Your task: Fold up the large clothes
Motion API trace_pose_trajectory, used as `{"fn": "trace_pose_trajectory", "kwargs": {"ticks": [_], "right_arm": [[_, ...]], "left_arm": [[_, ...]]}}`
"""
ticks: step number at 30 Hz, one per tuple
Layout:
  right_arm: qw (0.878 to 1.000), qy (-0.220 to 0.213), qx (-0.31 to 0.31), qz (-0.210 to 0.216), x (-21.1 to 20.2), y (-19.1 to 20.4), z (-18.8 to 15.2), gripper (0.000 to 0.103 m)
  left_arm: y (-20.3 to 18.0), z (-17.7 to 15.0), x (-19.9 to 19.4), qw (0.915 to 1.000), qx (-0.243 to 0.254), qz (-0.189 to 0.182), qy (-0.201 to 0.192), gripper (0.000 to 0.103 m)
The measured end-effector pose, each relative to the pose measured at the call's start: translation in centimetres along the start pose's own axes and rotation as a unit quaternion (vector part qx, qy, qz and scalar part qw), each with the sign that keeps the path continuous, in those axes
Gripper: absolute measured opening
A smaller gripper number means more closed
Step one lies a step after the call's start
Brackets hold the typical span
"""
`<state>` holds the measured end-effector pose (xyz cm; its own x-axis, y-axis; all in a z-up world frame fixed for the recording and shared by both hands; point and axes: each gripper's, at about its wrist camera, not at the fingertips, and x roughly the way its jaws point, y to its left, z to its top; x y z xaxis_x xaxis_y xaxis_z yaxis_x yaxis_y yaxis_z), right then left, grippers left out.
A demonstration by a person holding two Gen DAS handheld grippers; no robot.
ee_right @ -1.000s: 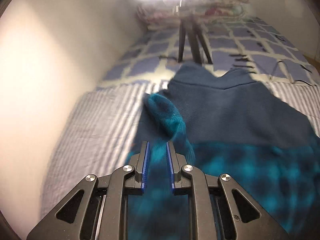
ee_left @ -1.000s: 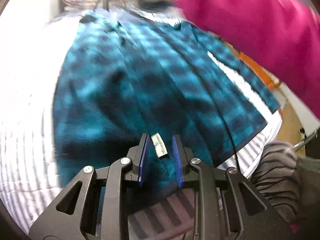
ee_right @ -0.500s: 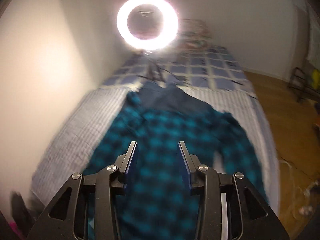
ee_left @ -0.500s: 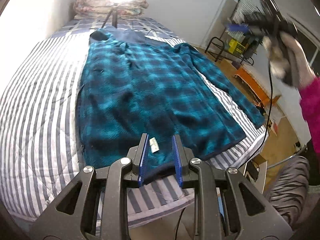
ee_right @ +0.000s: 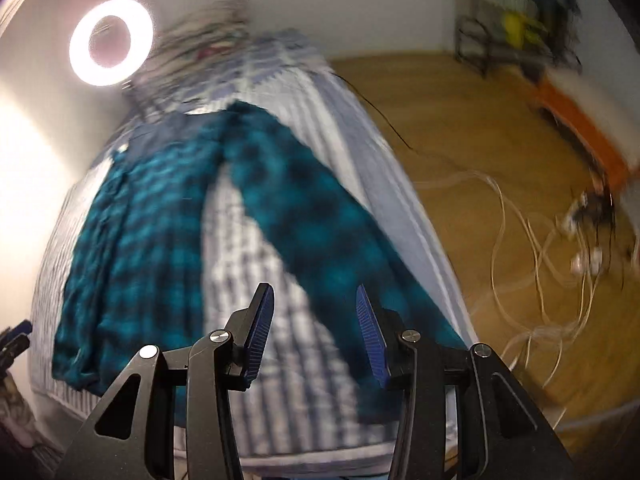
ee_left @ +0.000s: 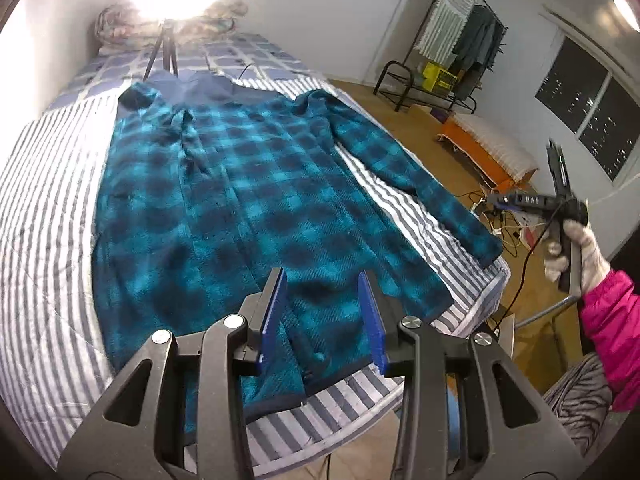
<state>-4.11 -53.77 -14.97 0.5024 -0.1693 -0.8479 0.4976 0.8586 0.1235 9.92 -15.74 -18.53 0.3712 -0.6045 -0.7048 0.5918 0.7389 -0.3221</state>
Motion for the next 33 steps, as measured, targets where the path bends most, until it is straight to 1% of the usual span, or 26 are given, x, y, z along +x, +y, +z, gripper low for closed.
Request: {"fn": "trace_pose_trajectory", "kwargs": {"ticks": [2,5,8,10,13,17,18,19,20,21,23,24,26,28,29,30,33], "right_arm": [[0.999,0.013,0.040,-0.004,1.1,-2.9,-0.5,0.041],[0.997,0.022,0.065,-0.019,1.8,-5.9,-1.2,0.041],[0.993,0.035,0.116,-0.008,2.5,-8.9,-2.0,0.041],[0.989,0.043,0.138,-0.013,3.2,-10.5,-2.7,0.041],[0.984,0.054,0.167,-0.011,3.8,-12.1,-3.7,0.041],[0.982,0.062,0.179,0.002,4.1,-13.1,-4.7,0.041],[0.982,0.064,0.177,0.001,4.2,-13.0,-4.9,0.041],[0.982,0.066,0.176,0.000,4.3,-12.9,-4.9,0.034],[0.983,0.065,0.170,0.003,4.2,-12.5,-4.9,0.007],[0.984,0.066,0.165,0.005,4.3,-12.5,-4.7,0.007],[0.989,0.046,0.141,-0.009,3.0,-11.2,-4.1,0.006],[0.991,0.037,0.132,-0.008,2.4,-10.8,-3.9,0.006],[0.993,0.009,0.120,-0.001,0.3,-9.4,-3.2,0.005],[0.994,-0.017,0.111,0.013,-1.7,-7.8,-2.7,0.005],[0.994,-0.031,0.100,0.022,-2.9,-6.6,-2.4,0.005],[0.995,-0.049,0.083,0.040,-4.4,-4.7,-2.2,0.005],[0.994,-0.080,0.023,0.074,-7.2,0.8,-1.8,0.005]], "left_arm": [[0.3,-0.4,1.0,0.9999,-0.006,-0.003,0.015,0.037],[0.4,-0.7,2.2,0.9996,-0.004,0.003,0.028,0.037],[0.2,-0.7,2.9,0.9994,-0.003,0.002,0.033,0.037],[-0.1,-0.6,3.1,0.9995,0.001,0.002,0.033,0.037],[-0.6,-0.3,3.5,0.9995,0.008,-0.002,0.031,0.037],[-1.7,-0.1,4.2,0.9992,0.021,-0.008,0.034,0.037],[-2.0,-0.1,4.4,0.9990,0.026,-0.007,0.035,0.037],[-2.3,-0.1,4.5,0.9988,0.033,-0.006,0.035,0.037],[-2.6,-0.1,4.5,0.9986,0.039,-0.005,0.035,0.037],[-2.9,-0.2,4.5,0.9984,0.045,-0.005,0.034,0.037],[-3.2,-0.2,4.2,0.9981,0.054,-0.005,0.030,0.037],[-3.3,-0.2,3.9,0.9980,0.058,-0.003,0.026,0.037],[-3.0,-0.2,3.6,0.9982,0.057,0.000,0.020,0.037],[-2.4,0.0,3.4,0.9988,0.045,-0.002,0.019,0.037],[-1.9,0.2,3.3,0.9993,0.033,-0.004,0.018,0.037],[-1.6,0.3,3.2,0.9996,0.024,-0.005,0.017,0.037],[-0.3,0.8,2.8,0.9998,-0.008,-0.015,0.012,0.037]]}}
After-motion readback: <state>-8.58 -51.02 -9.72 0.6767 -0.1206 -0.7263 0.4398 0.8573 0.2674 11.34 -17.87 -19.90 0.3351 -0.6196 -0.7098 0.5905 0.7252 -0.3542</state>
